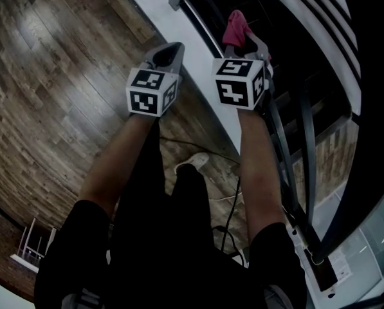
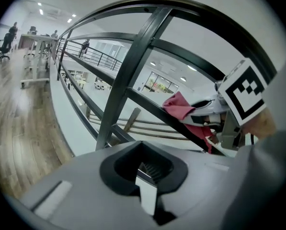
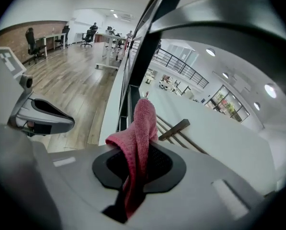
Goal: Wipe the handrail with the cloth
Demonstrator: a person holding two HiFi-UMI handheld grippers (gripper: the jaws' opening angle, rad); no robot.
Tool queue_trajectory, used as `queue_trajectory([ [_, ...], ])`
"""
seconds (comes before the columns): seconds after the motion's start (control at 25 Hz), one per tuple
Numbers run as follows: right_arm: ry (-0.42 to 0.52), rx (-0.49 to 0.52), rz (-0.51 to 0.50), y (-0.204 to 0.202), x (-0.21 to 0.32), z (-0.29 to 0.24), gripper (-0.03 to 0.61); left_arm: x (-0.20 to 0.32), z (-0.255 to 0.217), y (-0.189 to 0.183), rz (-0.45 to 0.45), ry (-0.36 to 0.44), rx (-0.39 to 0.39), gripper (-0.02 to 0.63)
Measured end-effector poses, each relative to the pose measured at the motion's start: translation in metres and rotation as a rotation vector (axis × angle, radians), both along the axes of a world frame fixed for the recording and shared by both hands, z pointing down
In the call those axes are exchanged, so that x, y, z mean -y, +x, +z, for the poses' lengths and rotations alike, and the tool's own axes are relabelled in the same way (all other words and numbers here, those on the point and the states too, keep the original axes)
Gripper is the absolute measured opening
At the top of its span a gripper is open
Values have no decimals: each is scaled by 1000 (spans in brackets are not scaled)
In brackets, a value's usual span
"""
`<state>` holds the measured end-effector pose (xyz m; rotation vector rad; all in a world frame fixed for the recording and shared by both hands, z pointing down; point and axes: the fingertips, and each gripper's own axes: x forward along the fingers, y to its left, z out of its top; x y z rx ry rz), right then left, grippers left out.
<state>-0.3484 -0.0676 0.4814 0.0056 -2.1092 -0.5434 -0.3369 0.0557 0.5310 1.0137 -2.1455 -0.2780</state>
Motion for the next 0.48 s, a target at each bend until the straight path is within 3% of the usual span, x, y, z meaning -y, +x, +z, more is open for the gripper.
queue_trajectory([
  [0.16,50,-28,-25,-9,-5,-1,41,-4,-1,-11,-9,15,-5,-2],
  [0.48,-5,-26,-20,-40,-21,-2,43,-16,3,-30,-41,35,-39,-2],
])
